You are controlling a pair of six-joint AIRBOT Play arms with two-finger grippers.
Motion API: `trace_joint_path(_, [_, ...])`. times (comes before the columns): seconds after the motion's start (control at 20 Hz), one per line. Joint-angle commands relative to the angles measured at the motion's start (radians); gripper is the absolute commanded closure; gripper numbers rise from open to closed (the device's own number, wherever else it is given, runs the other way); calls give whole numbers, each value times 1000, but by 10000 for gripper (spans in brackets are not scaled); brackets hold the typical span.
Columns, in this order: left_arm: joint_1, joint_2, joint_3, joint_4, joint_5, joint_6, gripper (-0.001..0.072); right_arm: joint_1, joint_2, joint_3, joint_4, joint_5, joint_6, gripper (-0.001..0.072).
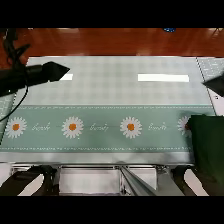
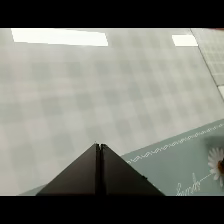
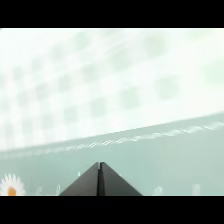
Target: Fold the shirts.
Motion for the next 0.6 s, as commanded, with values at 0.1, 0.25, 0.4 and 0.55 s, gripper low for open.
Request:
trace_joint_path(0.1, [-134,-172,154,485,-163,-260,686,605,-340,124,-554,-117,122,686])
trace_joint_path(0.25, [-115,-214,46,535,-179,-296,686,612,-468,124,-661,-35,224,686])
trace_joint_path(0.4, [-112,-219,42,535,-182,-295,685,602,-485,125,-681,-51,223,685])
trace_joint_path(0.55, [-112,-220,42,536,-192,-294,685,602,-485,125,-686,-37,223,685])
